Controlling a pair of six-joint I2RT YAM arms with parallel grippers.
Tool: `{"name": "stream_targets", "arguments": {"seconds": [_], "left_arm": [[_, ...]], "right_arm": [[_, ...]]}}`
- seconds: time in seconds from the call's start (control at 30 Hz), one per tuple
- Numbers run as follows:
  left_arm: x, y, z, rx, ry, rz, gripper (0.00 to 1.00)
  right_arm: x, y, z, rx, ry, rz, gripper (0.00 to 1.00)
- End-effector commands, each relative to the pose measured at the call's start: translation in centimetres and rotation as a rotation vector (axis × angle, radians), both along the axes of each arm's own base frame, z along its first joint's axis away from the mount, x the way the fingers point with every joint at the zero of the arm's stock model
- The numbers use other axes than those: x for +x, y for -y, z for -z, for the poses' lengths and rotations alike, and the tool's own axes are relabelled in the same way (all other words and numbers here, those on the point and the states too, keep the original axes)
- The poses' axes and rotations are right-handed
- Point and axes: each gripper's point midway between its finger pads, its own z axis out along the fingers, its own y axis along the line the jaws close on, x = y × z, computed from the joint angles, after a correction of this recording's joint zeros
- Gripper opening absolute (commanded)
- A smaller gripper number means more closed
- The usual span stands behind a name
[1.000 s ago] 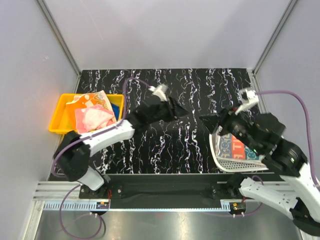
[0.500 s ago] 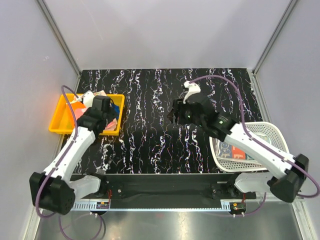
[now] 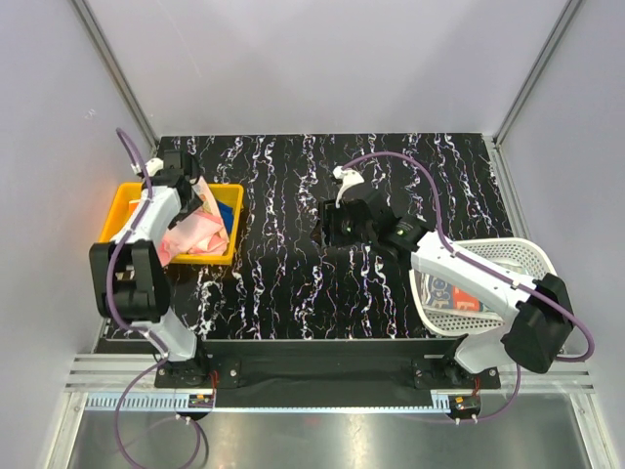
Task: Fold and stack the towels
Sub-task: Grab crumpled towel
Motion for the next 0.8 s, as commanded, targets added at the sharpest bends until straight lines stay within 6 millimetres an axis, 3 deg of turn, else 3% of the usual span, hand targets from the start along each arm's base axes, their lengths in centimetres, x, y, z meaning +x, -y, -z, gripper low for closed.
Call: {"name": "stream_targets", "arguments": {"seconds": [0.0,0.07,0.27,0.37,0.43,0.5,0.77], "left_arm": [[1.9,-0.4,0.5,-0.006,-0.017,0.018,0.61],[2.9,-0.3,0.7,-0.015,-0.018,0.028,0.6],[3.2,0.2,1.8,-0.051,-0.024,0.029,0.48],[2.8,0.1,2.2,-0.044,-0.04,0.028,0.36],[2.5,0.0,2.1,-0.04,-0.044,0.021,0.19],[2.3,0.0,2.0,-0.039,-0.042,0.022,0.13],[1.8,0.0,-1.3,-0.028,0.001,0.029,0.03]], "right_arm": [[0.4,-0.7,-0.7,0.028,0.042,-0.029,0.58],[0.5,-0.6,-0.6,0.026,0.044,-0.031,0.58],[0.6,-0.5,-0.4,0.017,0.047,-0.037,0.58],[0.7,-0.3,-0.3,0.017,0.047,-0.035,0.58],[0.8,-0.2,-0.3,0.015,0.049,-0.033,0.58],[0.7,-0.2,-0.4,0.019,0.05,-0.031,0.58],[0.6,-0.1,-0.2,0.017,0.042,-0.029,0.58]]}}
